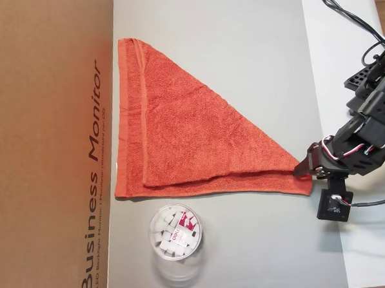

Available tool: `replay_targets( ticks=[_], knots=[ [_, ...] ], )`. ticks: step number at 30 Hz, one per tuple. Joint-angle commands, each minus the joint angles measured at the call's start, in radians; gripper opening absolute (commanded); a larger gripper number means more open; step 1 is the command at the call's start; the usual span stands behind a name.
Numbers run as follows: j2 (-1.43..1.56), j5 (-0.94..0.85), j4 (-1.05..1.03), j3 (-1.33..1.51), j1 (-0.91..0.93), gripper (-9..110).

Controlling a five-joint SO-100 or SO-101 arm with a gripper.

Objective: Fold the blanket.

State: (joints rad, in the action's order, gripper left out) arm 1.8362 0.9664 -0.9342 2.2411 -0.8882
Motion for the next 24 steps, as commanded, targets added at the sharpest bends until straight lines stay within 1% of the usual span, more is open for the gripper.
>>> replay_targets(
  ticks=[1, 13, 18, 24],
  knots=[
    [-0.012, -0.008, 0.025, -0.043, -0.006, 18],
    [-0.086, 0.009, 0.054, -0.043, -0.054, 18],
    [-0.106, 0.009, 0.143, -0.043, -0.041, 12],
    [-0.150, 0.009, 0.153, -0.043, -0.041, 11]
  ],
)
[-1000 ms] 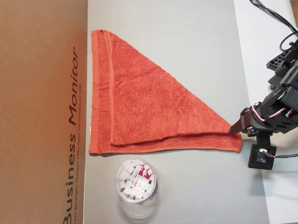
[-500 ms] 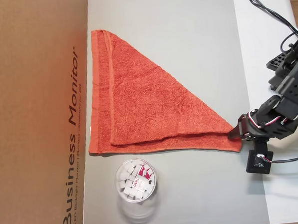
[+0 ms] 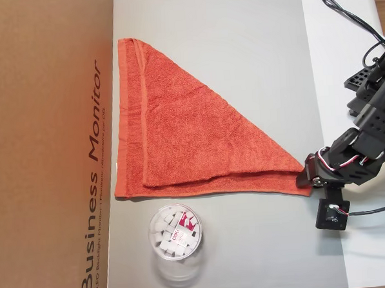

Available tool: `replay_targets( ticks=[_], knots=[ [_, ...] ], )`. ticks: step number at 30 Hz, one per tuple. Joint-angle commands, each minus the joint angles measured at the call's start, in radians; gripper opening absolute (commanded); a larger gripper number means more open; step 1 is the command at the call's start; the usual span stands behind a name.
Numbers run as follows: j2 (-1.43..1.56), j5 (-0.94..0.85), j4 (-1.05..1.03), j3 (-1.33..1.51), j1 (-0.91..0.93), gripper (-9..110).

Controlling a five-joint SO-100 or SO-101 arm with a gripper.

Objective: Fold the blanket.

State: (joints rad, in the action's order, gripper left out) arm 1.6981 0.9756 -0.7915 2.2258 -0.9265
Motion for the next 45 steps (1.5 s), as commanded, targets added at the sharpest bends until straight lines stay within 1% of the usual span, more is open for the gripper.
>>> replay_targets(
  ticks=[1, 9, 13, 22, 30, 38, 45],
  knots=[
    [-0.018, 0.000, 0.011, -0.028, -0.003, 11],
    [-0.028, 0.000, 0.011, -0.028, -0.002, 10],
    [-0.028, 0.000, 0.011, -0.029, -0.002, 0],
    [-0.015, 0.000, -0.003, -0.025, -0.003, 0],
    [-0.009, 0.002, -0.006, -0.015, -0.041, 0],
    [-0.008, 0.250, -0.006, -0.034, -0.137, 0],
    [0.005, 0.413, -0.006, -0.089, -0.152, 0]
  ],
)
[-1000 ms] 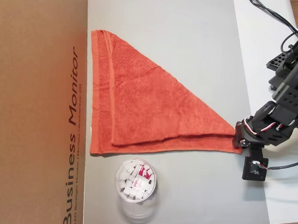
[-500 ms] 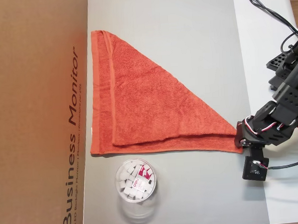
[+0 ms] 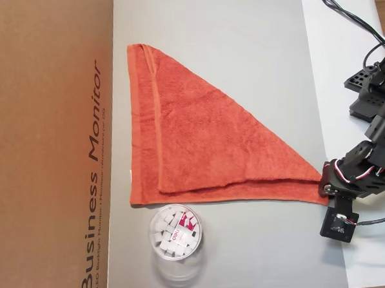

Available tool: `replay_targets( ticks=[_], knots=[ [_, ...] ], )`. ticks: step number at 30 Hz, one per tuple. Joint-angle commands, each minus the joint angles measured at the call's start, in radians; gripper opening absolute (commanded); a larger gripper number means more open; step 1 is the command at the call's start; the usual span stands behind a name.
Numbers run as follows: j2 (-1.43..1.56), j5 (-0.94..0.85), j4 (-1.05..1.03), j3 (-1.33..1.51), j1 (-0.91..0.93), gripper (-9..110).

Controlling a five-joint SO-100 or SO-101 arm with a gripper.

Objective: Fold the blanket.

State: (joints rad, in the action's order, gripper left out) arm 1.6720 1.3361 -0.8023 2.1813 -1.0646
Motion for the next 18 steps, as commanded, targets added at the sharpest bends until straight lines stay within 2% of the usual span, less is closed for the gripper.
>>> replay_targets(
  ticks=[1, 7, 18],
  knots=[
    [0.046, 0.075, 0.005, -0.046, -0.014, 0],
    [0.132, 0.127, 0.002, -0.034, 0.005, 0],
    [0.242, 0.127, -0.170, -0.149, 0.078, 0]
  ],
)
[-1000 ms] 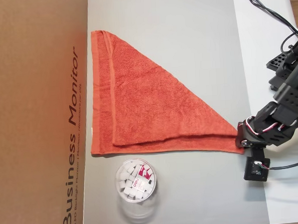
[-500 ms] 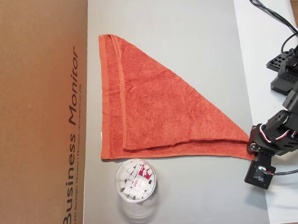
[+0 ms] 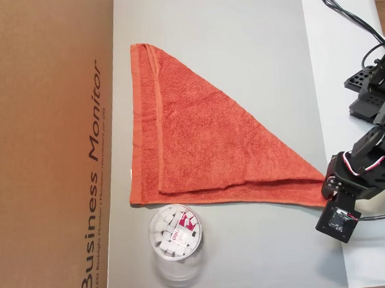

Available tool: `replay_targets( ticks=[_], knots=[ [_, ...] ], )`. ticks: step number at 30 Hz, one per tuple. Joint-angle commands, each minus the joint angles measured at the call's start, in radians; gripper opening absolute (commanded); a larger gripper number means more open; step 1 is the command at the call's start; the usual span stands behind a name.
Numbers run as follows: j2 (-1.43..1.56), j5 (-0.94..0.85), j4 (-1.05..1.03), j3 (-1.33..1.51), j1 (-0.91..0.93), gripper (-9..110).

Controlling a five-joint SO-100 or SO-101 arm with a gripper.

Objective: Fold the blanket.

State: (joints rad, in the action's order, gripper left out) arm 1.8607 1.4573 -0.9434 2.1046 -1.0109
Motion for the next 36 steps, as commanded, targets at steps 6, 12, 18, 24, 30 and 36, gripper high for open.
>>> replay_targets(
  ticks=[6, 12, 18, 24, 30, 36],
  knots=[
    [0.071, 0.006, -0.124, -0.193, 0.084, 0],
    [0.071, 0.008, -0.198, -0.333, 0.164, 0],
    [0.071, 0.008, -0.250, -0.459, 0.278, 0],
    [0.066, 0.008, -0.250, -0.554, 0.413, 0],
    [0.054, 0.006, -0.249, -0.664, 0.545, 0],
    [0.052, 0.006, -0.233, -0.707, 0.655, 0]
  ],
)
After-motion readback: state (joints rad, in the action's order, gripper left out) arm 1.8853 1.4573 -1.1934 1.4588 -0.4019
